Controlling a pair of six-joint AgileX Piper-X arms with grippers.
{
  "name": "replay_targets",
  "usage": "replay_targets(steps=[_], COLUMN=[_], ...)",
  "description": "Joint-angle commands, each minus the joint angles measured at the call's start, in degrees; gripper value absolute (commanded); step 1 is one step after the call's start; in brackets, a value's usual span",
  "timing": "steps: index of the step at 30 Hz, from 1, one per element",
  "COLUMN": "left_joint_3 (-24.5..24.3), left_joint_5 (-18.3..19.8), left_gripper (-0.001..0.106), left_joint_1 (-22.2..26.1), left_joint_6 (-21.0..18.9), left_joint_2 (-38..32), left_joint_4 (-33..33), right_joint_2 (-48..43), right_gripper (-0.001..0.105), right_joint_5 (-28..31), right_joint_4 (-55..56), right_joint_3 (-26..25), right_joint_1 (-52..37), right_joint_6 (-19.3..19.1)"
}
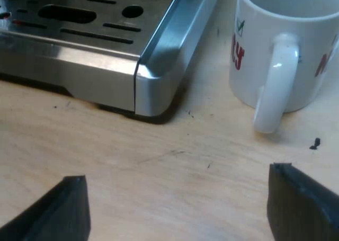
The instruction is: Place mug into machine
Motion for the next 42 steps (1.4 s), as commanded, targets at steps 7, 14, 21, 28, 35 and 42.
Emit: replay_targets(steps=[7,14,21,28,35,42], left_joint_3=[-0.1,-0.1,-0.1,-0.1,-0.1,-0.1], left_joint_5=[1.3,1.3,4.0,4.9,4.9,4.9], left_gripper=[0.081,0.081,0.081,0.081,0.081,0.081], left_joint_1=[-0.3,-0.3,-0.3,-0.3,-0.3,-0.3], left_joint_6=[-0.7,-0.7,-3.2,-3.3,-3.3,-3.3], left_joint_2=[-0.4,-0.4,-0.4,-0.4,-0.4,-0.4], left_joint_4=[-0.3,-0.2,-0.2,-0.2,-0.2,-0.2], right_joint_2=[-0.3,-0.3,-0.3,-0.3,-0.3,2.3], right_gripper=[0.07,0.07,0.07,0.07,0.07,0.07], right_joint_5=[2.2,2.6,9.4,9.9,11.5,13.5], right_joint_4=[-0.6,0.2,0.2,0.2,-0.7,-7.1], right_joint_3=[-0.1,-0.1,-0.1,-0.1,-0.1,1.6], right_joint_1=[-0.1,-0.1,-0.1,-0.1,-0.1,-0.1], right_joint_6=[8.1,10.3,12.2,14.4,14.4,13.4])
